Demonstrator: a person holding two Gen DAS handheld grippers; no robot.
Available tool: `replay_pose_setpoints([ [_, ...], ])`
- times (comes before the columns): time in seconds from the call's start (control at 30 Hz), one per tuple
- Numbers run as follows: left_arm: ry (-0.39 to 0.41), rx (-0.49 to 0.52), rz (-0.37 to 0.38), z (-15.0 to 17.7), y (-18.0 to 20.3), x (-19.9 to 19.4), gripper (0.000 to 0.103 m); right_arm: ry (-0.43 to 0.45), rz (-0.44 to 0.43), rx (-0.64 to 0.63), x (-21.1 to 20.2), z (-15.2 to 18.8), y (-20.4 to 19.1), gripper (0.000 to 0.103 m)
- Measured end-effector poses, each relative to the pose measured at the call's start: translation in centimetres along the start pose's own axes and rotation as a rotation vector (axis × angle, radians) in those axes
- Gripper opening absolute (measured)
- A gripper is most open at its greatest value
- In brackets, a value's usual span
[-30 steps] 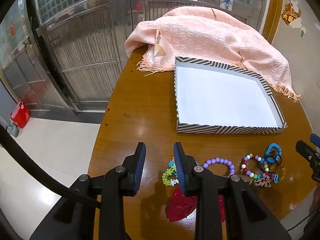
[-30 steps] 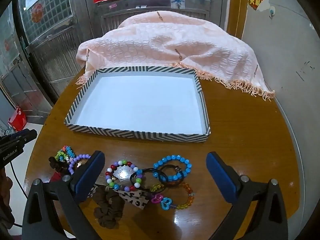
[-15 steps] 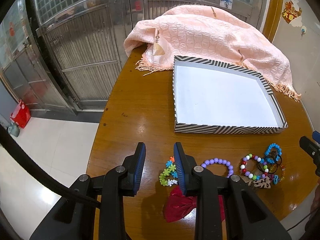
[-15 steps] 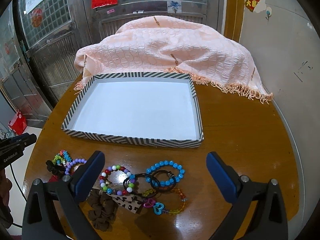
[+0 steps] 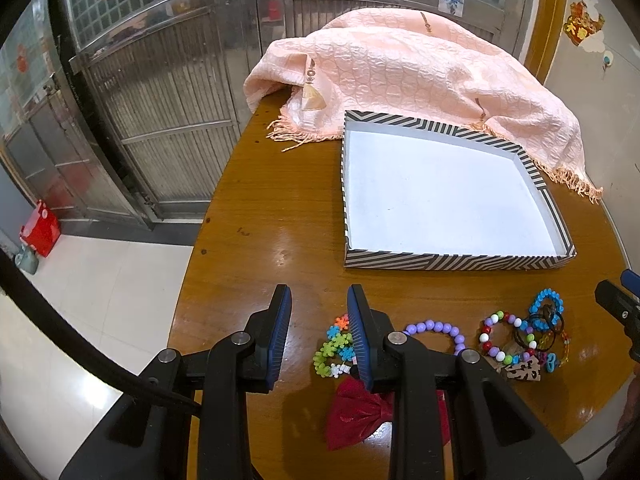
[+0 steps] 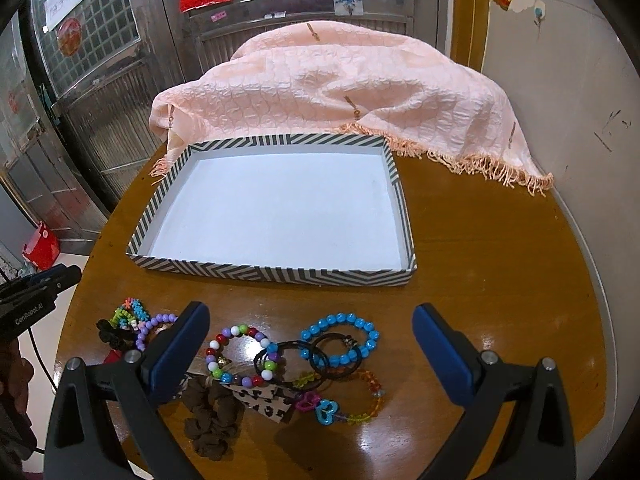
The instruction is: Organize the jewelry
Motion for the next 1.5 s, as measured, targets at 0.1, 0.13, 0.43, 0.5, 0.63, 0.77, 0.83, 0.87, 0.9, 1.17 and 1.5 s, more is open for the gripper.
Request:
replay_pose_setpoints([
  [0.1, -0.006, 0.007, -0.014, 0.0, 0.0, 0.2, 0.022, -0.005, 0.009, -0.01, 0.2, 0.0, -0.2, 0.103],
  [0.13, -0.011, 0.013, -0.029, 0.1, 0.0, 0.2, 0.022, -0.008, 0.01, -0.008, 0.3, 0.0, -0.2, 0.103],
  [0.43, -0.019, 0.016, -0.037, 0.1, -0.2, 0.3, 0.022, -0.007, -0.025, -0.008, 0.8, -0.3, -0.5, 0.103],
  [0.5, -0.011, 0.006, -0.016, 0.0, -0.3, 0.4, 0.022, -0.004, -0.03, -0.019, 0.8, -0.4, -0.9, 0.103],
  [0.63, 0.006, -0.001, 0.003, 0.0, -0.3, 0.4, 0.022, -0.005, -0.03, -0.025, 0.8, -0.5, -1.2, 0.103],
  [0.77, 0.014, -0.005, 0.012, -0.1, -0.5, 0.5, 0.022, -0.003, -0.036, -0.018, 0.8, -0.5, -1.1, 0.103],
  [0.83, 0.017, -0.002, 0.003, -0.1, -0.6, 0.5, 0.022, -0.001, -0.038, -0.01, 0.8, -0.4, -0.7, 0.103],
  [0.87, 0.022, -0.002, 0.0, -0.2, -0.7, 0.5, 0.022, -0.005, -0.04, -0.004, 0.8, -0.4, -0.5, 0.103],
  [0.9, 0.025, -0.004, 0.0, -0.3, -0.9, 0.5, 0.022, -0.011, -0.042, 0.002, 1.0, -0.3, -0.3, 0.103],
  [1.17, 0.018, -0.057, 0.034, -1.0, -3.3, 0.6, 0.022, -0.034, -0.01, 0.018, 1.2, 0.5, 1.1, 0.103],
  [1.5, -0.073, -0.124, 0.053, -0.2, -4.8, 1.9, 0.022, -0.044, 0.032, -0.01, 1.5, 0.9, 2.2, 0.103],
])
Point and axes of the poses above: each gripper's, at about its wrist camera, not at the fingertips, and x roughly the way its jaws point, y to its right, z to its underside, the point moved 5 cm from there along x, roughly the way its jaws point, and after that the axes turned 14 degrees about -x, right-handed, at the moved point
